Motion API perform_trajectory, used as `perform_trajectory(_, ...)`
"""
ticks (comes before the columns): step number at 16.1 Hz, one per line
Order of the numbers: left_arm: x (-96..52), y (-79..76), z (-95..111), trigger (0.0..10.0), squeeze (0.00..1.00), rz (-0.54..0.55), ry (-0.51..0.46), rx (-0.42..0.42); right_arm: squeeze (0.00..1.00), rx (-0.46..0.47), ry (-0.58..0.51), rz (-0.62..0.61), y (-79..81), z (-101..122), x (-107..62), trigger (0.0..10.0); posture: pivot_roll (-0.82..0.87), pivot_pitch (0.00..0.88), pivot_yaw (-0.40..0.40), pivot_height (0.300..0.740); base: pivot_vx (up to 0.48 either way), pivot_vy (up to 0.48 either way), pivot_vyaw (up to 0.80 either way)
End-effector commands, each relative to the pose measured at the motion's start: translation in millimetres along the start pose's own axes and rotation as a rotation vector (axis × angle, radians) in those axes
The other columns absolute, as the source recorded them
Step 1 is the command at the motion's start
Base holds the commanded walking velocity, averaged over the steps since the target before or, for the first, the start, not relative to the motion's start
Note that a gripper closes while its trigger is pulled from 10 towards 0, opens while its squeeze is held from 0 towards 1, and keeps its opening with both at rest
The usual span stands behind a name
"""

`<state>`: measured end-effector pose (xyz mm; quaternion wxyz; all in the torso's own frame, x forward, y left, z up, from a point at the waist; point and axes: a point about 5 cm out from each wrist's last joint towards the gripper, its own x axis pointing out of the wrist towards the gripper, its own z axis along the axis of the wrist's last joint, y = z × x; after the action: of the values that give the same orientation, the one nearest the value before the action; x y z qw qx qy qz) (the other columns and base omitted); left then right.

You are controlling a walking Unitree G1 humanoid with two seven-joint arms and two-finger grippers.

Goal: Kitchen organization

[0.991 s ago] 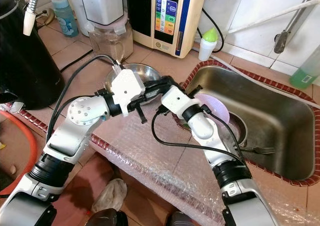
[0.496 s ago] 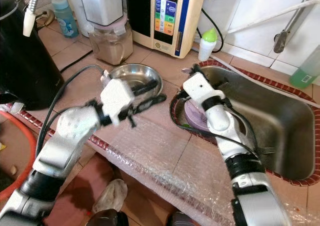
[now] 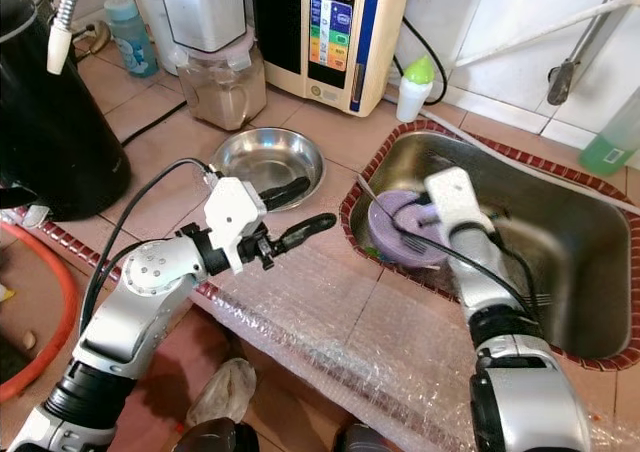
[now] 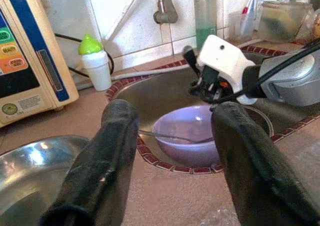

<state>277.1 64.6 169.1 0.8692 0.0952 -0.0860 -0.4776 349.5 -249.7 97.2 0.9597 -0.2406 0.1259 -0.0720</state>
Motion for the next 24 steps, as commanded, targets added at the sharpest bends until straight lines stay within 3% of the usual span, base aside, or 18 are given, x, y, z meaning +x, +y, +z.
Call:
perform_trajectory(1, 0.6, 0.0, 3, 10.0, 1.00, 0.005, -0.009, -0.014, 0.00, 0.059, 0.054, -0.023, -3.8, -9, -0.8, 0.0, 0.02, 0.034, 0.020, 0.740, 0.000, 0.000, 0.00)
perform_trajectory(2, 1.6, 0.0, 2, 10.0, 1.00, 0.003, -0.005, -0.016, 0.00, 0.096, 0.081, -0.035, -4.2, -14, -1.6, 0.0, 0.02, 0.032, 0.023, 0.740, 0.000, 0.000, 0.00)
perform_trajectory(3, 2.9, -0.5, 2, 10.0, 1.00, -0.005, 0.001, -0.012, 0.00, 0.114, 0.107, -0.042, -3.3, -18, -2.4, 7.5, 0.02, 0.030, 0.029, 0.740, 0.000, 0.000, 0.00)
perform_trajectory(4, 3.8, -1.1, 2, 10.0, 1.00, -0.010, 0.000, -0.012, 0.00, 0.116, 0.110, -0.041, -2.6, -19, -2.3, 10.0, 0.02, 0.031, 0.033, 0.740, 0.000, 0.000, 0.00)
perform_trajectory(5, 4.9, -1.6, 3, 10.0, 1.00, -0.016, -0.002, -0.014, 0.00, 0.129, 0.154, -0.046, -1.2, -24, -2.8, 10.0, 0.01, 0.029, 0.038, 0.740, 0.000, 0.000, 0.00)
perform_trajectory(8, 5.3, -2.0, 3, 10.0, 1.00, -0.028, 0.004, -0.011, 0.00, 0.153, 0.152, -0.052, -0.2, -27, -4.3, 10.0, 0.01, 0.027, 0.047, 0.740, 0.000, 0.000, -0.77)
perform_trajectory(13, 4.9, -3.2, 1, 10.0, 1.00, -0.028, 0.012, -0.012, 0.00, 0.170, 0.191, -0.051, 0.4, -33, -5.4, 10.0, 0.01, 0.028, 0.045, 0.740, 0.000, 0.000, -0.09)
perform_trajectory(17, 3.7, -3.8, 0, 10.0, 1.00, -0.012, 0.015, -0.017, 0.00, 0.173, 0.209, -0.041, 4.2, -36, -6.5, 10.0, 0.01, 0.036, 0.041, 0.740, 0.000, 0.000, -0.80)
perform_trajectory(18, 4.0, -4.5, 0, 10.0, 1.00, -0.009, 0.018, -0.017, 1.00, 0.194, 0.191, -0.018, 7.1, -36, -7.3, 10.0, 0.01, 0.035, 0.035, 0.740, 0.000, 0.000, 0.00)
perform_trajectory(21, 3.2, -4.9, -2, 10.0, 1.00, -0.009, 0.032, -0.014, 1.00, 0.204, 0.195, 0.037, 14.9, -35, -7.7, 10.0, 0.01, 0.037, 0.026, 0.740, 0.000, 0.000, 0.00)
perform_trajectory(24, 1.0, -7.3, -5, 10.0, 1.00, -0.023, 0.056, -0.015, 1.00, 0.206, 0.172, 0.021, 11.7, -26, -4.0, 10.0, 0.02, 0.041, 0.018, 0.740, 0.000, 0.000, 0.00)
